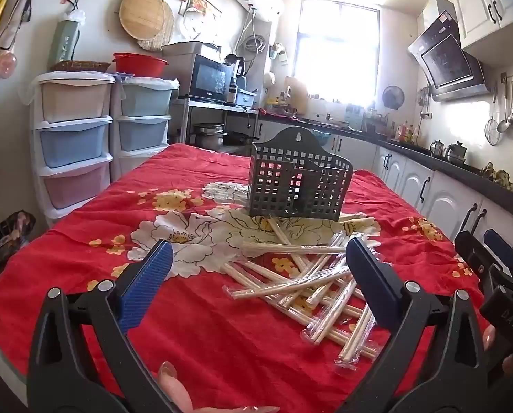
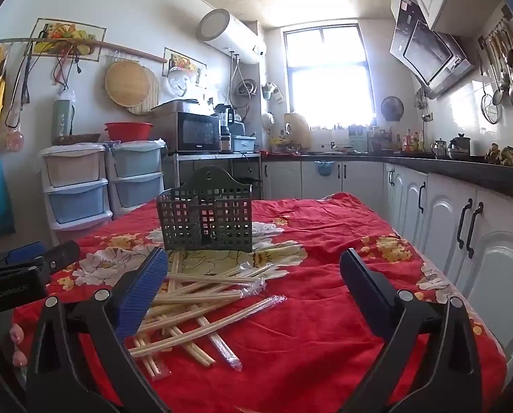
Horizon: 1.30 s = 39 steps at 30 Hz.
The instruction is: Organize utensils
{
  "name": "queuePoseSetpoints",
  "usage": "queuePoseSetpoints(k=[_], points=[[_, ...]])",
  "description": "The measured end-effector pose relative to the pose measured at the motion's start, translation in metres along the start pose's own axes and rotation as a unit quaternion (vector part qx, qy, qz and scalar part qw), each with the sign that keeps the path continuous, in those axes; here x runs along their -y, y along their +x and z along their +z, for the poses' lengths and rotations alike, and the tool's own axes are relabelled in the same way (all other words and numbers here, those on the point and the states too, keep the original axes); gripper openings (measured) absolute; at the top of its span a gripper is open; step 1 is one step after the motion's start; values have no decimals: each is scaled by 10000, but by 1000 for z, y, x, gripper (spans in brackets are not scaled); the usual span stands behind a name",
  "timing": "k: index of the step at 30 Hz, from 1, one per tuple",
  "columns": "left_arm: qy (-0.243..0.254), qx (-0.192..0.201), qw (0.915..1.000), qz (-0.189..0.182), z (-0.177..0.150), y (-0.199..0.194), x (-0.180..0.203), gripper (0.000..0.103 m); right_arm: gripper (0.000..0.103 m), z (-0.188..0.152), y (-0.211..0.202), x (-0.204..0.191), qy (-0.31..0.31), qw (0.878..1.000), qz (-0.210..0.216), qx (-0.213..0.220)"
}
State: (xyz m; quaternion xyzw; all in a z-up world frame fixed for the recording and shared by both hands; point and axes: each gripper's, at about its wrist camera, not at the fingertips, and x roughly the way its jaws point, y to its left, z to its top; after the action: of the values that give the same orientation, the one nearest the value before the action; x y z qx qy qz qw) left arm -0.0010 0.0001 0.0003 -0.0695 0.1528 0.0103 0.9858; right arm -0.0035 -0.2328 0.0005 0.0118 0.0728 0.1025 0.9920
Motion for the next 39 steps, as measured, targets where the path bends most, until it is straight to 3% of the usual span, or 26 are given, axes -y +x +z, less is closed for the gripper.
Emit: queuePoseSetpoints(k=[39], points=[[-6, -60, 10000, -30, 1, 2, 3, 93, 97, -2, 1, 1, -71, 9999, -52, -96]])
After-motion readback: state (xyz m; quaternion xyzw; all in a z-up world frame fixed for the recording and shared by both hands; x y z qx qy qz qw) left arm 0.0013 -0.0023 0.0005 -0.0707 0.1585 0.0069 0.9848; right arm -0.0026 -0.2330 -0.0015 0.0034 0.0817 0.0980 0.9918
